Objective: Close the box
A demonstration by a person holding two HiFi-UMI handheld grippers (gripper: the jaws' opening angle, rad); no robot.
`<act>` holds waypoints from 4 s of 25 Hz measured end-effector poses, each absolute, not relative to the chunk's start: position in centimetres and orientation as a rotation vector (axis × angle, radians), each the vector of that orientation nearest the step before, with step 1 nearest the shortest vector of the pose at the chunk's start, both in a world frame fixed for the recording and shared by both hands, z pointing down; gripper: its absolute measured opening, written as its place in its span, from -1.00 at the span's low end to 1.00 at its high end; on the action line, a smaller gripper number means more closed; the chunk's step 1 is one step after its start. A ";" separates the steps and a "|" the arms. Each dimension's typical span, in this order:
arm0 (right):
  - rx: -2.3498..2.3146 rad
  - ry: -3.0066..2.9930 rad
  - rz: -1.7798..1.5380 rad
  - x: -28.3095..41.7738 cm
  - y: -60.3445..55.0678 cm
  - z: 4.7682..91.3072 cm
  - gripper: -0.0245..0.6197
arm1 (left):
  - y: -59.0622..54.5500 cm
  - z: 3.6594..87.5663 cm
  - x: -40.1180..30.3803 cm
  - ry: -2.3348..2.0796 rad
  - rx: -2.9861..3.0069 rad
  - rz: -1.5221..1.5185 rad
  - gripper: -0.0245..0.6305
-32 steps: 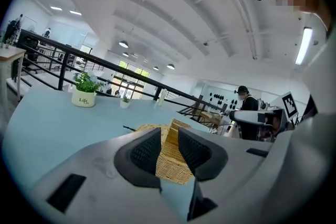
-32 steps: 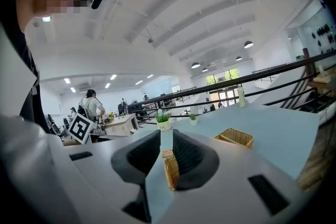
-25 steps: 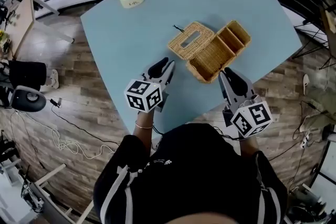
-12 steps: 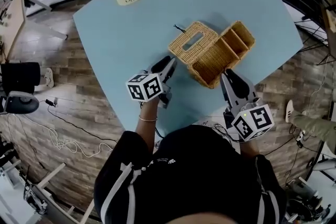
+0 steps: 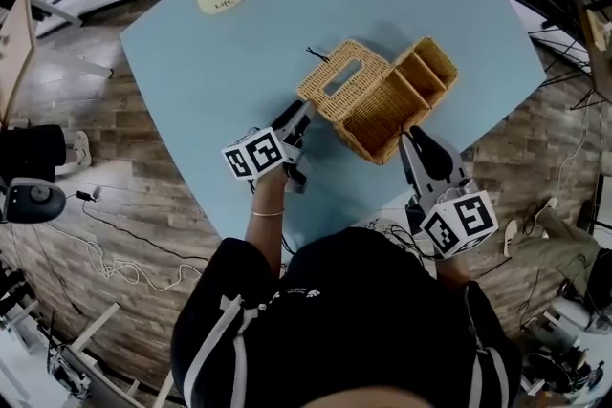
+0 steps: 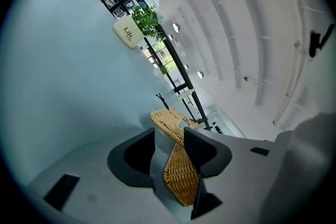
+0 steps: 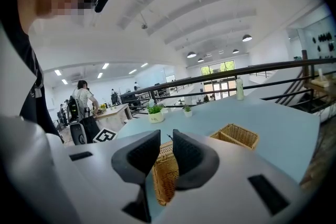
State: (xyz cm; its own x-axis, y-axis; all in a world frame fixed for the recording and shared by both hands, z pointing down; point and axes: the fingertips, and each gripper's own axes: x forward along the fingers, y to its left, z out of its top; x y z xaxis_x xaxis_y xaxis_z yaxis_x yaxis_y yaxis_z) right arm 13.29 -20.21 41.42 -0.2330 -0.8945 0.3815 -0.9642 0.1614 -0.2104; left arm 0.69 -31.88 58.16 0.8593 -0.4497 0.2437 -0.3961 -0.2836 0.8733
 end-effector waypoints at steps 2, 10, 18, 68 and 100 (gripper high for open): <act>1.827 -2.253 0.627 13.5 -20.3 41.7 -0.70 | -32.1 58.1 1.0 -0.617 1.894 -0.081 -0.46; 1.801 -2.252 0.661 14.1 -21.1 42.6 -0.70 | -32.6 57.9 1.3 -0.634 1.885 -0.109 -0.46; 1.763 -2.276 0.660 15.4 -21.9 42.8 -0.70 | -33.1 56.8 0.9 -0.717 1.951 -0.095 -0.47; 1.429 -2.577 0.801 19.5 -18.7 43.5 -0.70 | -23.2 44.5 5.6 -0.943 2.396 -0.103 -0.53; 1.259 -2.519 0.879 18.8 -19.4 48.3 -0.70 | -17.8 48.9 8.3 -0.924 2.338 0.028 -0.49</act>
State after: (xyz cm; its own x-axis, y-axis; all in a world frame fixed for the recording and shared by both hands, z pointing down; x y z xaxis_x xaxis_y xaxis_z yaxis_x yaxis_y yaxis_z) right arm 18.83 -19.39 48.33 -0.6207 -0.6654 0.4148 -0.7789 0.4629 -0.4230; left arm 8.32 -17.79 48.89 0.7553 -0.6120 0.2346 -0.6252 -0.5652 0.5382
